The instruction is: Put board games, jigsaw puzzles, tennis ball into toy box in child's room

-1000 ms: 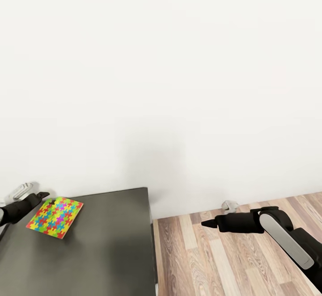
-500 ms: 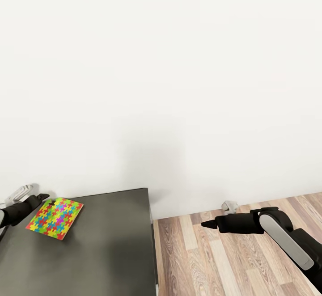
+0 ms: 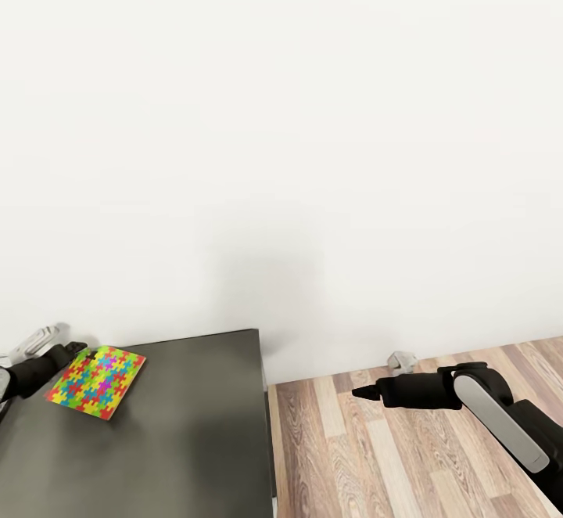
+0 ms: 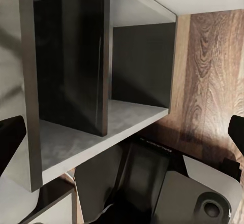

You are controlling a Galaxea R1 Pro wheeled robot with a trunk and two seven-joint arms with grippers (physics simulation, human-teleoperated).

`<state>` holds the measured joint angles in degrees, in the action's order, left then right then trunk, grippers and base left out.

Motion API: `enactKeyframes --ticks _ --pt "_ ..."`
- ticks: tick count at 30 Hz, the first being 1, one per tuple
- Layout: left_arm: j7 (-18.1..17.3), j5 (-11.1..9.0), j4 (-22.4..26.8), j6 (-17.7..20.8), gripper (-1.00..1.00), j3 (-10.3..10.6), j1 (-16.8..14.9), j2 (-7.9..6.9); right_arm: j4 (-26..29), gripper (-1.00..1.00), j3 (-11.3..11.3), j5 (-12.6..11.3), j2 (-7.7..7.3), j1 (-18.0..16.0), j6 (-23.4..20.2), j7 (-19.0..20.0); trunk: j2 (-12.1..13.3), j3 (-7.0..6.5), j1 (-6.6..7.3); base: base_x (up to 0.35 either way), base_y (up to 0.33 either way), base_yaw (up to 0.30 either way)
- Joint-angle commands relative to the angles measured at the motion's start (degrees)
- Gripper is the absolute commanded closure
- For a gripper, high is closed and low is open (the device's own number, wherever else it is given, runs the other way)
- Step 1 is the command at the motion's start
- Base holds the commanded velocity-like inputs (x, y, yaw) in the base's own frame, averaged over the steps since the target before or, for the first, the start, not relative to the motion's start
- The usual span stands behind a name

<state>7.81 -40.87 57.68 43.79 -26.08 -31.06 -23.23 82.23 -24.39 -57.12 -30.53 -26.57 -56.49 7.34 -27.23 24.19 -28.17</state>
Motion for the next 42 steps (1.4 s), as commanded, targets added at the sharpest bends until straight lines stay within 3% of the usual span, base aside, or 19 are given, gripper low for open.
enactKeyframes --ticks 1,8,16,42 --pt "0.5 -0.3 -0.7 -0.3 -1.00 0.2 -0.1 -0.01 0.0 -1.00 -0.1 0.6 -0.05 -0.1 -0.1 0.6 -0.1 0.08 -0.03 0.000 0.000 0.000" --pt "0.0 2.3 -4.8 -3.8 -1.00 2.4 -0.5 -0.05 0.0 -1.00 0.0 0.6 -0.11 -0.1 -0.1 0.6 -0.1 0.08 -0.03 0.000 0.000 0.000" --pt "-0.2 3.8 -6.7 -5.6 -1.00 3.4 -1.0 -0.13 0.0 -1.00 0.0 0.6 -0.12 -0.1 -0.1 0.6 -0.1 0.08 -0.03 0.000 0.000 0.000" --pt "-0.4 4.5 -7.6 -6.5 -1.00 4.1 -1.8 -0.68 0.0 -1.00 -0.1 0.6 0.00 -0.1 -0.1 0.4 -0.1 0.08 -0.03 0.000 0.000 0.000"
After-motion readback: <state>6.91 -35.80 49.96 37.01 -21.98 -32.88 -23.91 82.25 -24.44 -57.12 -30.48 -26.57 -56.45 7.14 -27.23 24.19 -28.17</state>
